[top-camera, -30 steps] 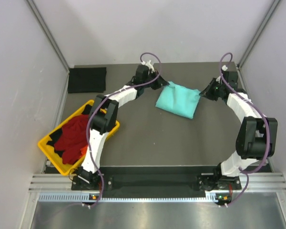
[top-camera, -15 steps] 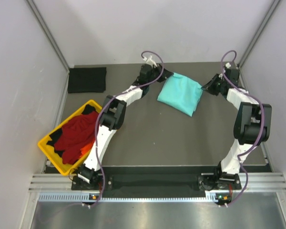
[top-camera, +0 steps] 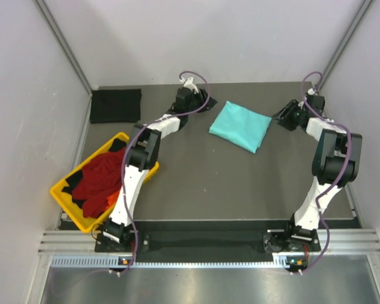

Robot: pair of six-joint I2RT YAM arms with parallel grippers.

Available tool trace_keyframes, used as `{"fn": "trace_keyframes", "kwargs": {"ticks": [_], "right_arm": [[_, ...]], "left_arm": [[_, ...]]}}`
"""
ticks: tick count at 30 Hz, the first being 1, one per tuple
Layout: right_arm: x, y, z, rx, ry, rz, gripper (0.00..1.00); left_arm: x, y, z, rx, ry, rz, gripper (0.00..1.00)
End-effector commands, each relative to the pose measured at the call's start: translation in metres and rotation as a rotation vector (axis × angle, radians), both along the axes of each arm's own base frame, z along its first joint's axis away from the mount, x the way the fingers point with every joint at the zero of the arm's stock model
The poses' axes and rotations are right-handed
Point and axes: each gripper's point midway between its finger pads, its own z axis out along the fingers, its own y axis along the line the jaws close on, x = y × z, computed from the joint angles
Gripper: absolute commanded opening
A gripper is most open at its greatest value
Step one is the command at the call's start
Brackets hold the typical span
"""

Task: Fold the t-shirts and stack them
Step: Fold the tshirt

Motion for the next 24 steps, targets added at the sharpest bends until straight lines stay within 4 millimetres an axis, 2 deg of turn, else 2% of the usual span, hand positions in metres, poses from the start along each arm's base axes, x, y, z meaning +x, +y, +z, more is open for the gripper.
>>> {"fn": "trace_keyframes", "kwargs": {"ticks": [1, 2, 3, 5, 6, 8, 9, 10, 14, 19, 24], "right_arm": [[-0.016, 0.024, 0.037, 0.007, -0.090, 0.102, 0.47], [-0.022, 0.029, 0.035, 0.005, -0.085, 0.120, 0.45], [-0.027, 0.034, 0.032, -0.002, -0.082, 0.140, 0.45], [-0.040, 0.044, 0.027, 0.003, -0.069, 0.166, 0.43], [-0.044, 0.045, 0.025, 0.004, -0.065, 0.168, 0.42], [-0.055, 0.048, 0.017, 0.000, -0.052, 0.171, 0.39], [-0.058, 0.047, 0.013, -0.002, -0.045, 0.169, 0.39], [-0.064, 0.049, 0.006, 0.003, -0.026, 0.171, 0.39], [-0.074, 0.057, -0.005, 0.019, -0.033, 0.200, 0.36], [-0.090, 0.067, -0.028, 0.053, -0.009, 0.216, 0.34], [-0.094, 0.076, -0.040, 0.084, -0.002, 0.224, 0.33]], "left_arm": [[-0.024, 0.012, 0.059, 0.088, -0.119, -0.073, 0.52], [-0.031, 0.015, 0.065, 0.109, -0.118, -0.081, 0.51], [-0.041, 0.019, 0.047, 0.133, -0.076, -0.092, 0.50], [-0.054, 0.022, 0.046, 0.149, -0.057, -0.117, 0.48], [-0.064, 0.025, 0.028, 0.171, -0.010, -0.128, 0.48], [-0.075, 0.026, 0.022, 0.180, 0.007, -0.155, 0.47], [-0.082, 0.027, 0.010, 0.187, 0.034, -0.166, 0.47], [-0.086, 0.027, 0.008, 0.186, 0.041, -0.180, 0.47], [-0.105, 0.019, -0.010, 0.188, 0.076, -0.250, 0.47], [-0.112, 0.013, -0.030, 0.208, 0.100, -0.274, 0.48], [-0.111, 0.012, -0.041, 0.217, 0.129, -0.274, 0.43]]}}
